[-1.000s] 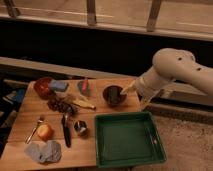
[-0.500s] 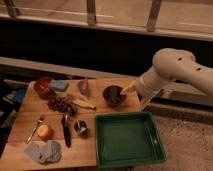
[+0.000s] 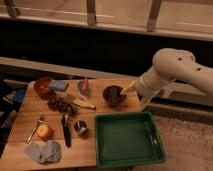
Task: Place grapes in metal cup
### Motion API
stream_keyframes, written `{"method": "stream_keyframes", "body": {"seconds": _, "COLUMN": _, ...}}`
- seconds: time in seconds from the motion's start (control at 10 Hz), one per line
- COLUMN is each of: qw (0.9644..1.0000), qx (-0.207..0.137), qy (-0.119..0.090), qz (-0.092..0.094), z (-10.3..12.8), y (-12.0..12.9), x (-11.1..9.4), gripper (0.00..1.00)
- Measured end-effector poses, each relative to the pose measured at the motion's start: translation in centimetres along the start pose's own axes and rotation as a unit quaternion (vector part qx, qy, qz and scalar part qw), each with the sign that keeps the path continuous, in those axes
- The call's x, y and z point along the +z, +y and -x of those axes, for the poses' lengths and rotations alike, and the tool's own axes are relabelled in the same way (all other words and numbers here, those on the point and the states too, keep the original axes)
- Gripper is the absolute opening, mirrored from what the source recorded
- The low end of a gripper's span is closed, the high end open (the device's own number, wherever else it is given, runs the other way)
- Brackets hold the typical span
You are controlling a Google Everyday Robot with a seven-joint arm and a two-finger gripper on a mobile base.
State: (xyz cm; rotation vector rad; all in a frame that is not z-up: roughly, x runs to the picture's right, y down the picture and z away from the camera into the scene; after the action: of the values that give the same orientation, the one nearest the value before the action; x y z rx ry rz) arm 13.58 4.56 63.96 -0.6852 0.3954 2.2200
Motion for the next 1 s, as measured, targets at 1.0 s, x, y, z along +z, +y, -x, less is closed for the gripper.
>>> {"method": "stream_keyframes", "body": {"seconds": 1.0, "qw": 0.9798, "qx": -0.192, "qy": 0.034, "qz": -0.047, "z": -7.2, "y": 12.8, "x": 5.8, "gripper": 0.70}}
